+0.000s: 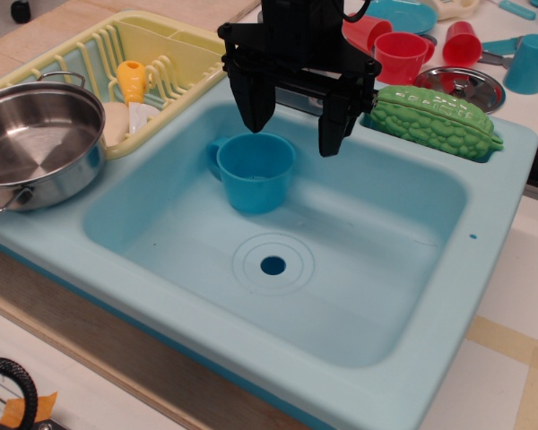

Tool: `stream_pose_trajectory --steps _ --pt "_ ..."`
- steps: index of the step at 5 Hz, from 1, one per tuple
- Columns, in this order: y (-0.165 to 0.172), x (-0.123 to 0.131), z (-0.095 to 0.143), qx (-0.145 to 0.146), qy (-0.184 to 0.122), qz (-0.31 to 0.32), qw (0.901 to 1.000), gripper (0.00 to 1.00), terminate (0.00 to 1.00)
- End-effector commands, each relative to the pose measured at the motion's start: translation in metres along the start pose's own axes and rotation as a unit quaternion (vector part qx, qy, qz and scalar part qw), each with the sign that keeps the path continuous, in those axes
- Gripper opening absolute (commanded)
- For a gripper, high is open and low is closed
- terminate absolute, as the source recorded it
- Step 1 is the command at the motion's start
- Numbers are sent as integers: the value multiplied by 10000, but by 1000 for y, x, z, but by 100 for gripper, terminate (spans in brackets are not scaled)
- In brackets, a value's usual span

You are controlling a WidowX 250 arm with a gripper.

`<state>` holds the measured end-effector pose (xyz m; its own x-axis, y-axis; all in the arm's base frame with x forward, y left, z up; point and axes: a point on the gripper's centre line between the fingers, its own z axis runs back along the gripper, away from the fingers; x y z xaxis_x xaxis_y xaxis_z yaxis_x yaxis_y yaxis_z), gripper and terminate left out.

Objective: Put cup into pot or pan

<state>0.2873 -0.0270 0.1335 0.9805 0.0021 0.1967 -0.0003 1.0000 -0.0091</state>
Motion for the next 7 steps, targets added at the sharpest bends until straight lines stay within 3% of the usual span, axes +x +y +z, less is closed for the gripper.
stream_pose_trajectory --steps 1,2,5,6,7 --pt "0 0 0 0 0 0 10000 100 0" --pt "2 -3 -21 -117 -42 64 9999 100 0" --pt "9 8 -55 -567 -39 -137 9983 100 0" --pt "9 4 -57 -561 -31 -3 9984 0 0" --pt "9 1 -55 -525 -11 73 9986 0 0"
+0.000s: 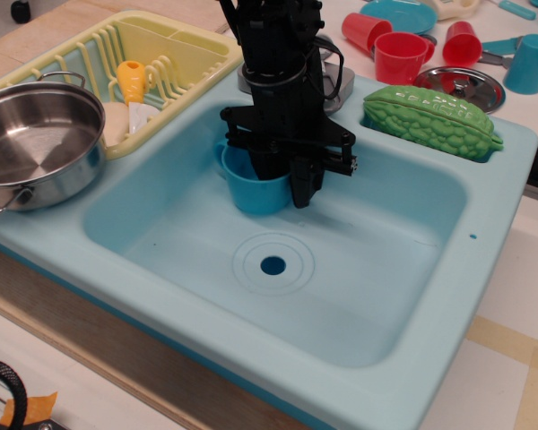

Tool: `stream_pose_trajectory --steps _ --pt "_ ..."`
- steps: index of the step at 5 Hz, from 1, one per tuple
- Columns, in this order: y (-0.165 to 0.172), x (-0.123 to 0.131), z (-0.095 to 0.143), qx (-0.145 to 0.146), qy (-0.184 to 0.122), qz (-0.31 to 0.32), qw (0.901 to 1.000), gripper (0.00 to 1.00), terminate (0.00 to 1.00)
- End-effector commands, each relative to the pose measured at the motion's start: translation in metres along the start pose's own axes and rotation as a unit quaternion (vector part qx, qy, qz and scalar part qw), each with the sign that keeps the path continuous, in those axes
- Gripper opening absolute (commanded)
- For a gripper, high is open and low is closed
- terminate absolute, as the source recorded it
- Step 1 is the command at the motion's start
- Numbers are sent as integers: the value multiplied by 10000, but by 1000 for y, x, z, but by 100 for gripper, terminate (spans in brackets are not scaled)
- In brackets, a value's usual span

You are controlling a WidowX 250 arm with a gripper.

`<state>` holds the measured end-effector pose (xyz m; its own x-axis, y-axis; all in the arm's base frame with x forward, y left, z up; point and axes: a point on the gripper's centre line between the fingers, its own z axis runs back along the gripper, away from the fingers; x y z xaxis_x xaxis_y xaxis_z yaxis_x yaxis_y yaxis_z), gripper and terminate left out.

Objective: Put cup into pot or pan

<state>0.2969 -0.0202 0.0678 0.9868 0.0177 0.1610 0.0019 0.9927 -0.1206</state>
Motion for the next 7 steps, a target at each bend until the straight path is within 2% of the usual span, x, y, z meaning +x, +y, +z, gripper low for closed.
stream_pose_trajectory --steps 1,2,4,5,7 --pt "-3 -4 22 176 -139 61 9997 0 0" --pt "-7 -4 42 425 -17 54 9991 0 0" --pt "-7 -33 100 1121 -426 714 9902 0 0" --pt "3 -44 120 1301 -659 978 9845 0 0" --pt "31 -49 142 1398 -744 1307 9787 0 0"
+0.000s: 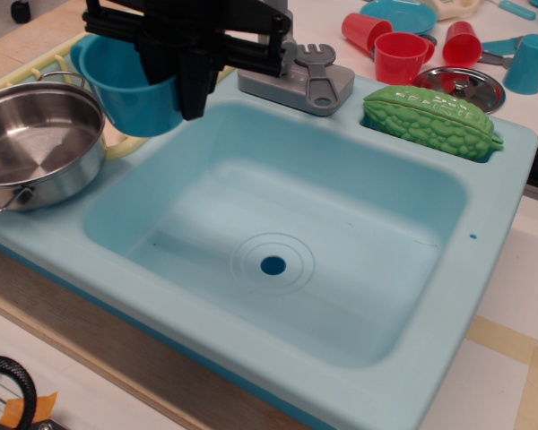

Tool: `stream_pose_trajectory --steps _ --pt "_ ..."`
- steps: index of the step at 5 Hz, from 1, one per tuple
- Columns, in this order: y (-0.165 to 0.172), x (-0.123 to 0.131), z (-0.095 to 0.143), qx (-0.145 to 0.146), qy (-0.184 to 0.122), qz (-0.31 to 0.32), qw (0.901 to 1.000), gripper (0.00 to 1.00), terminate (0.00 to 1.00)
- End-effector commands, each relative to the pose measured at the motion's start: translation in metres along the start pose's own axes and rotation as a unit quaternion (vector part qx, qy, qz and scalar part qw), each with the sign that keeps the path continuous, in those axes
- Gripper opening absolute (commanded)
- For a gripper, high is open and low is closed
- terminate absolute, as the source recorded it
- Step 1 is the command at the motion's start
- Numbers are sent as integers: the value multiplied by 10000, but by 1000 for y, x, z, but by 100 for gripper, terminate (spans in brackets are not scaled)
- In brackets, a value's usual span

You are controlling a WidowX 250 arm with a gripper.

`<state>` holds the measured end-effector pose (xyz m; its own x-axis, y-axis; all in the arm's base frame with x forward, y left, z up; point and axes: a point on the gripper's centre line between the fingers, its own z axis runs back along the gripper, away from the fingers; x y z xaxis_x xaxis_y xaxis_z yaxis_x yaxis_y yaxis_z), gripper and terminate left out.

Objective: Put cup into pot or pan

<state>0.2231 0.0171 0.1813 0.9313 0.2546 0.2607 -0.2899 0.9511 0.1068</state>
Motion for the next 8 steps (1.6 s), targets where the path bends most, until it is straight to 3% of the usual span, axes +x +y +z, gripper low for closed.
stream_pose_trajectory --steps 1,3,4,5,7,8 --pt "28 6 12 22 -144 288 9995 0 0" --pt "62 13 6 -24 -30 375 9993 0 0" --pt "72 9 1 -91 207 391 9990 0 0" --pt "78 4 -2 -173 278 383 9987 100 0" --pt "78 4 -2 -173 278 383 9987 100 0" --pt "78 4 -2 -173 278 383 9987 100 100"
